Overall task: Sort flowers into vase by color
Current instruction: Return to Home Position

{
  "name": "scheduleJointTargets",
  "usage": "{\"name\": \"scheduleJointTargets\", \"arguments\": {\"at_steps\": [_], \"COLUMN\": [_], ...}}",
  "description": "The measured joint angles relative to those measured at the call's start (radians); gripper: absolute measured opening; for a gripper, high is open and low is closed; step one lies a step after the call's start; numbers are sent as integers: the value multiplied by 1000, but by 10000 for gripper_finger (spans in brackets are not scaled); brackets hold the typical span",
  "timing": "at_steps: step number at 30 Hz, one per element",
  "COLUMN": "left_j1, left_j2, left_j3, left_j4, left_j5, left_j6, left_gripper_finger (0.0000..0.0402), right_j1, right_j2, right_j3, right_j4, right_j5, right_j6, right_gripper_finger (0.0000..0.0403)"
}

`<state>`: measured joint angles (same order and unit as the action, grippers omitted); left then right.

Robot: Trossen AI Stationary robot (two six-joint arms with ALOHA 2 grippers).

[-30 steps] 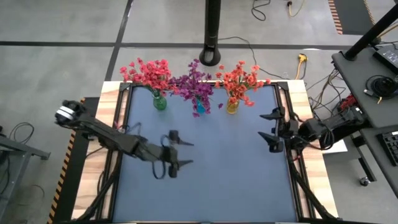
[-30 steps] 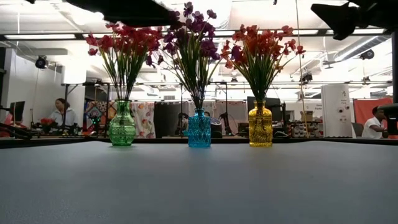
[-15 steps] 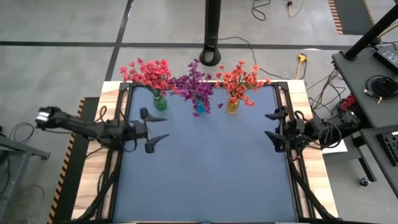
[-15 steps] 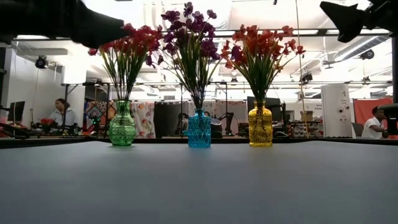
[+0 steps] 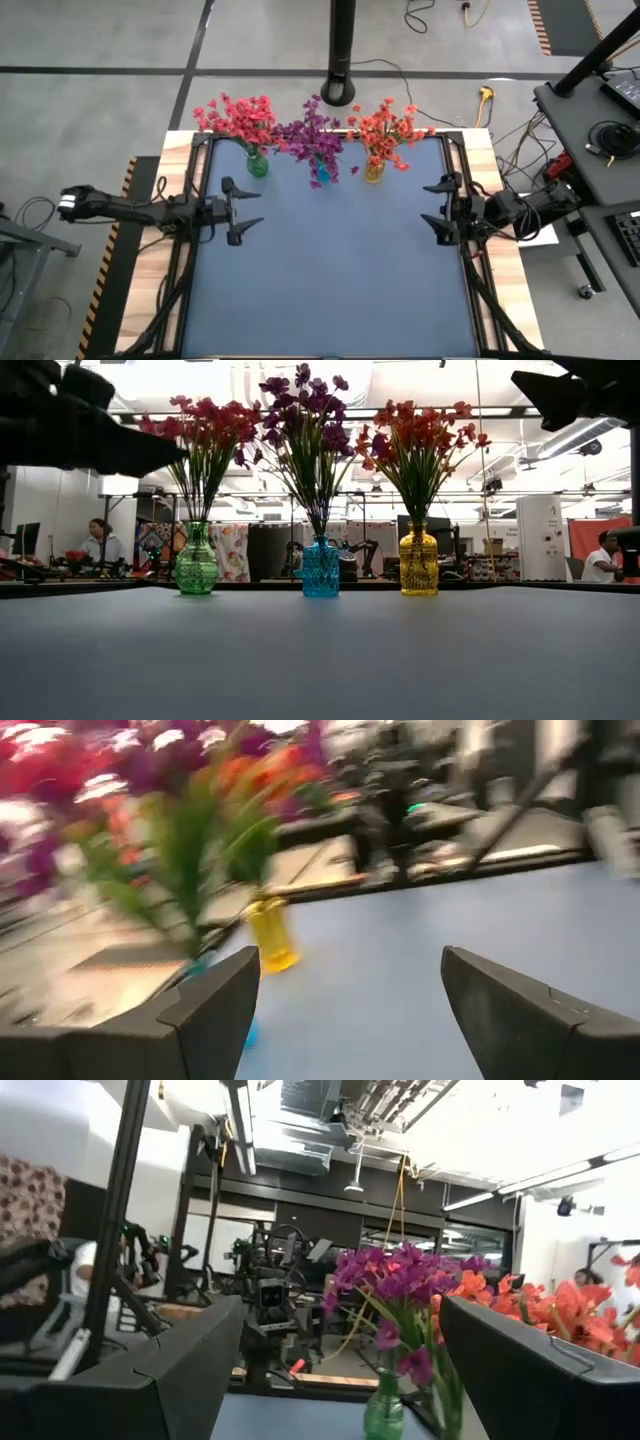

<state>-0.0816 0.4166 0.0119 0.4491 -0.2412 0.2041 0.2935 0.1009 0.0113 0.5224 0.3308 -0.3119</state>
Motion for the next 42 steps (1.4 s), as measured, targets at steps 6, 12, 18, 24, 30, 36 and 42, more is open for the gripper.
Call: {"name": "scheduleJointTargets", "arguments": {"at_steps": [6, 12, 18, 24, 30, 36, 42], "left_j1": [6, 7, 7, 7, 7, 7, 7], "left_j2": [-30, -33, -16, 3, 25, 46, 67], "left_j3": [0, 0, 10, 10, 10, 11, 12], "left_j4": [-24, -24, -26, -26, -26, -26, -26], "left_j5": [-242, -550, -610, -611, -612, -613, -613], "left_j6": [-50, -117, -117, -117, -117, -117, -116], "left_gripper_finger": [294, 294, 294, 294, 294, 294, 294], "right_j1": [0, 0, 0, 0, 0, 0, 0], "right_j2": [-2, 4, 11, 12, 12, 12, 12], "right_j3": [0, 0, 0, 0, 0, 0, 0], "right_j4": [18, 6, 6, 6, 6, 6, 6], "right_j5": [1, 36, 36, 36, 36, 36, 36], "right_j6": [-72, -82, -82, -82, -82, -82, -82], "right_gripper_finger": [331, 331, 331, 331, 331, 331, 331]}}
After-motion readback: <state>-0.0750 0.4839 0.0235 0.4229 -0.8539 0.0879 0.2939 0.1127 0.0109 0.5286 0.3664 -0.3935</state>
